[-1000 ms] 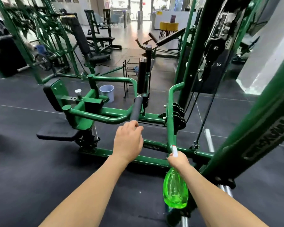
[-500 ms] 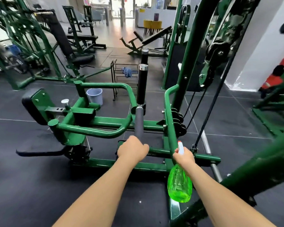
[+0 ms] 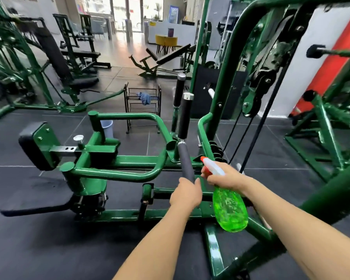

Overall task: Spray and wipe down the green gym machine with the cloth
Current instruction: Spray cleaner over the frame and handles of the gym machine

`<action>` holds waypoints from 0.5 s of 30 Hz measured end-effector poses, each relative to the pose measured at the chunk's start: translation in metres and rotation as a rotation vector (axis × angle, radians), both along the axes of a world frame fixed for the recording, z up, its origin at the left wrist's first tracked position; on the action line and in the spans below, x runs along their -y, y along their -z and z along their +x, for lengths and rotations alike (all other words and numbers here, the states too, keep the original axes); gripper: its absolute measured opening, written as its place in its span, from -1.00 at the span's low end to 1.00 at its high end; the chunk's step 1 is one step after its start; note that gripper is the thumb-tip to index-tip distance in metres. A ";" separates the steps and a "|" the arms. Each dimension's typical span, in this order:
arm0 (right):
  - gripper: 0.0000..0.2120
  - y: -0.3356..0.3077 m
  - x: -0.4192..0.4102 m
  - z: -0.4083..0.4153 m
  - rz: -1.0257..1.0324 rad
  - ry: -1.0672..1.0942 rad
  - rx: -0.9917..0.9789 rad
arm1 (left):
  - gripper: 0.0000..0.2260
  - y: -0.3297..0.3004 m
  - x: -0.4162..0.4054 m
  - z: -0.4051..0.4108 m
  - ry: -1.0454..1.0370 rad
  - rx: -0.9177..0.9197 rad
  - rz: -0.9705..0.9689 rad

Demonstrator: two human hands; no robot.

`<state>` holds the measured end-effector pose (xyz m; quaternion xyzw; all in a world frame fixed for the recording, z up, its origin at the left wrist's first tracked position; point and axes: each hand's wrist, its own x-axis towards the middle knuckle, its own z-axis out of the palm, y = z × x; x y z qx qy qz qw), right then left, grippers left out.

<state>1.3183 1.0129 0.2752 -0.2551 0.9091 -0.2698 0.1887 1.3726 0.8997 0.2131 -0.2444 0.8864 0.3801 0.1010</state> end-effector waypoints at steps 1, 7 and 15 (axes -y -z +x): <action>-0.78 -0.009 0.004 0.003 0.051 -0.026 0.013 | -0.54 0.001 0.001 -0.001 0.012 0.000 0.038; -0.72 -0.026 0.010 0.025 0.091 0.004 0.179 | -0.54 0.009 0.012 0.003 0.046 -0.002 0.167; -0.86 -0.025 0.002 0.042 0.182 0.005 0.350 | -0.52 0.020 0.011 -0.001 0.055 -0.026 0.318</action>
